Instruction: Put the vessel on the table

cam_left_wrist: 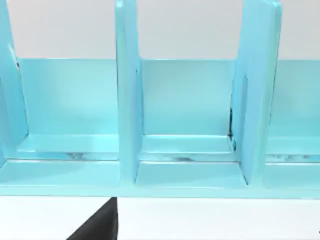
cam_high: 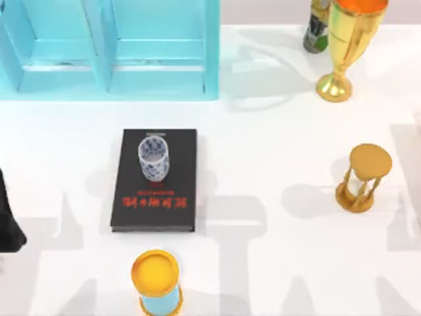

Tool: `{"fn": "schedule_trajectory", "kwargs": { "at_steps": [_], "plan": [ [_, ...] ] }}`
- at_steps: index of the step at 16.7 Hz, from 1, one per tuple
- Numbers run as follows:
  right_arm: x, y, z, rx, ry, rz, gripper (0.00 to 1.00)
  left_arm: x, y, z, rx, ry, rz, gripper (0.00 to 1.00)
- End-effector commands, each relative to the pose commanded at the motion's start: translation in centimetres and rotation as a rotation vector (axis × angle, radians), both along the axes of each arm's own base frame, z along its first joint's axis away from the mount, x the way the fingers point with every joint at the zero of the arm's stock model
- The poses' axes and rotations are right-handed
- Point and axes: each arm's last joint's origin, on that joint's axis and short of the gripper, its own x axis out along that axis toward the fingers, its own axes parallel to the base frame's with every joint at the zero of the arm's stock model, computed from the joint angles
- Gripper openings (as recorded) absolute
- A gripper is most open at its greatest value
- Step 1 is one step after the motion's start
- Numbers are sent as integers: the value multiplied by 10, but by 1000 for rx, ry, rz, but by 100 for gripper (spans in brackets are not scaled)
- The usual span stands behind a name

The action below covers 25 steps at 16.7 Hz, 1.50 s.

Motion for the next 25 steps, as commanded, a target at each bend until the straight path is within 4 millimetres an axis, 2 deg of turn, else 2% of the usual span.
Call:
{"fn": "schedule_trajectory", "kwargs": {
  "at_steps": [3, 6, 10, 13, 16, 19, 22, 25],
  "plan": [
    [0, 0, 0, 0, 0, 0, 100, 0, 0, 2, -2, 6, -2, 100],
    [0, 0, 0, 0, 0, 0, 100, 1, -2, 18, -21, 61, -21, 100],
    [0, 0, 0, 0, 0, 0, 100, 9, -8, 60, -65, 217, -66, 100],
    [0, 0, 0, 0, 0, 0, 100, 29, -16, 100, -101, 384, -103, 100],
    [0, 0, 0, 0, 0, 0, 100, 63, -31, 137, -129, 582, -132, 100],
    [0, 0, 0, 0, 0, 0, 100, 110, -54, 163, -140, 796, -146, 100],
    [0, 0, 0, 0, 0, 0, 100, 161, -86, 172, -130, 1011, -140, 100],
    [0, 0, 0, 0, 0, 0, 100, 207, -124, 163, -100, 1208, -118, 100]
  ]
}}
